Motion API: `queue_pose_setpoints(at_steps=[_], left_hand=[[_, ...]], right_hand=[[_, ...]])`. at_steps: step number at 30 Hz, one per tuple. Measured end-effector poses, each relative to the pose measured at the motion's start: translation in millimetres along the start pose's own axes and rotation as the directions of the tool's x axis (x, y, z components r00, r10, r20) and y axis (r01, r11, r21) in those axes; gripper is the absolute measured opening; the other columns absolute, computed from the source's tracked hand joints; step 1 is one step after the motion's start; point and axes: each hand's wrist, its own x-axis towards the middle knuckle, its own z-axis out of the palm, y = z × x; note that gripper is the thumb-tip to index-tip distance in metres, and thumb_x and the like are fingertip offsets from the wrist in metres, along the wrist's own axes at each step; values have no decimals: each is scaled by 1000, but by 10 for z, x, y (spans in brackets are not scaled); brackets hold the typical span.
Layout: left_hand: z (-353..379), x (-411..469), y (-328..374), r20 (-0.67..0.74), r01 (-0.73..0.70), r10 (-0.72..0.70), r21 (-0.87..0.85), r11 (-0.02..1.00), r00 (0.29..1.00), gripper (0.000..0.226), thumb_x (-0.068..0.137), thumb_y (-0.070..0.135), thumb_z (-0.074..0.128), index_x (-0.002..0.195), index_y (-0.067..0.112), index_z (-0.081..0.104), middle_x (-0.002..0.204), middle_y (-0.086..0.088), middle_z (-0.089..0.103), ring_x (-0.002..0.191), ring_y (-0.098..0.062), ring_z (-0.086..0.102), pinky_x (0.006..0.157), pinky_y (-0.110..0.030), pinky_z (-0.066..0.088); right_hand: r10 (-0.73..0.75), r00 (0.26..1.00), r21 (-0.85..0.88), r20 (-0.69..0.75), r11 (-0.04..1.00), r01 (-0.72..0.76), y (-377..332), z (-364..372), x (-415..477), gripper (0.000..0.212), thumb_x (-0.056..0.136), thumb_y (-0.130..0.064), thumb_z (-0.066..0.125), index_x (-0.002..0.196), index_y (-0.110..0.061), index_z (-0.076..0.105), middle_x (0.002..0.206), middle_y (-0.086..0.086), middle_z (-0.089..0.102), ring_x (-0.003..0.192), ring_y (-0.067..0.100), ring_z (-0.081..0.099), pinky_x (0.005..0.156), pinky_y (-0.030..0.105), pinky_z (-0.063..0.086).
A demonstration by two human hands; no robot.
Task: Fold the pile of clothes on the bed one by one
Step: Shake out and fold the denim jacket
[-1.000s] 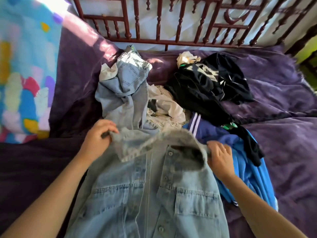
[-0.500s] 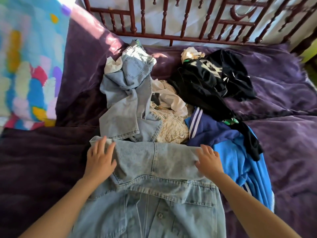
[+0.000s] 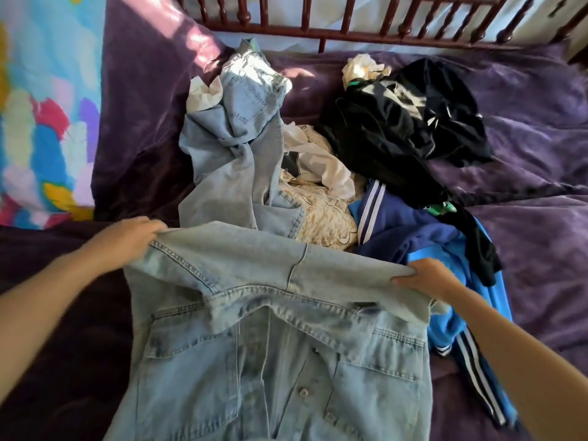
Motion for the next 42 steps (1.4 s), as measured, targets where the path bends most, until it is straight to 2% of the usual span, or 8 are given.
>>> queue_pose_setpoints(at_steps=[4,10,18,23,27,33,39,42], left_hand=[[78,116,221,-33,25,-18,238,971,999,47,90,12,50,136,22,46,129,-8,50,118,-29,44,94,-40,33],[437,-17,613,142,-129,112,117,985,983,83,84,45,60,149,32,11,146,3,33,134,-19,30,110,-39,19],[331,-153,483,26,-40,37,134,990,999,41,92,23,52,133,20,47,120,0,57,107,-21,57,84,-33,40],[279,-683,331,67,-125,118,102,987,991,55,88,25,62,139,24,43,125,-2,60,105,-26,62,80,-35,49],[416,-1207,194,-76,-391,438,332,858,896,62,46,18,92,101,-1,70,68,-11,70,43,-24,62,34,-29,48],[731,-1870,75,-210,-461,583,431,776,785,47,69,0,32,104,6,62,50,-5,52,36,-20,51,32,-24,42],[1159,-2528,16,-141,-334,400,345,877,906,36,57,-14,55,85,-1,74,51,-9,51,32,-23,49,21,-23,33],[1337,-2699,5,-15,-233,247,283,930,969,70,16,-21,83,83,-4,74,51,-10,52,31,-25,50,21,-25,34]], right_hand=[[-36,996,-120,-85,992,26,-123,-15,40,34,87,-46,58,110,-21,62,117,11,56,113,29,47,89,38,41],[-149,988,-118,32,981,152,-444,236,-178,99,77,-54,66,150,-28,3,145,3,30,135,26,28,105,41,28],[-50,985,-129,-164,991,29,-270,251,-382,21,86,-16,51,105,-17,58,106,5,63,95,31,58,68,32,35],[-472,665,-333,-578,881,336,-87,356,-877,25,49,9,70,70,-1,64,54,10,53,42,29,55,36,32,46],[-550,602,-410,-579,834,368,16,628,-1230,46,37,15,79,79,-1,67,58,10,58,46,28,58,43,33,50],[-662,574,-544,-482,739,396,132,1121,-1827,41,43,8,68,82,-6,70,61,6,60,46,25,57,53,34,44],[-706,576,-570,-412,693,442,270,1700,-2368,33,93,-15,35,82,-12,65,62,1,62,58,23,61,68,33,32],[-682,646,-573,-343,697,432,209,1770,-2512,29,72,-12,43,66,-11,72,56,0,57,48,20,58,65,30,31]])
